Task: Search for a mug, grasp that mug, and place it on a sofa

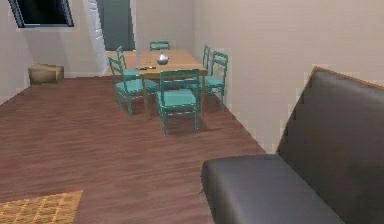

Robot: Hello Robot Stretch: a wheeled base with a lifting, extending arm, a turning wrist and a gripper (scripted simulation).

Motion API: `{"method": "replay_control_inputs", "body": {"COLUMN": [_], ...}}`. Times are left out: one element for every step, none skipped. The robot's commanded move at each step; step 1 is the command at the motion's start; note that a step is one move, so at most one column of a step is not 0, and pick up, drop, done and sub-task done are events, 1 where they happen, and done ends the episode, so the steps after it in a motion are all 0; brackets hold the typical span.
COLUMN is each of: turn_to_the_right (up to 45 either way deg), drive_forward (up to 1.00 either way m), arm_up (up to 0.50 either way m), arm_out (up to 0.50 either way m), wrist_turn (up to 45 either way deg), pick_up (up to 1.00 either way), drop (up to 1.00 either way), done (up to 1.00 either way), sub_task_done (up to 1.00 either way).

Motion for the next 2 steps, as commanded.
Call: {"method": "replay_control_inputs", "body": {"turn_to_the_right": [0.0, 0.0], "drive_forward": [0.00, 0.00], "arm_up": [0.00, 0.00], "arm_out": [-0.08, 0.00], "wrist_turn": [0.0, 0.0], "pick_up": [0.00, 0.00], "drop": [0.00, 0.00], "done": [0.00, 1.00], "sub_task_done": [0.00, 0.00]}}
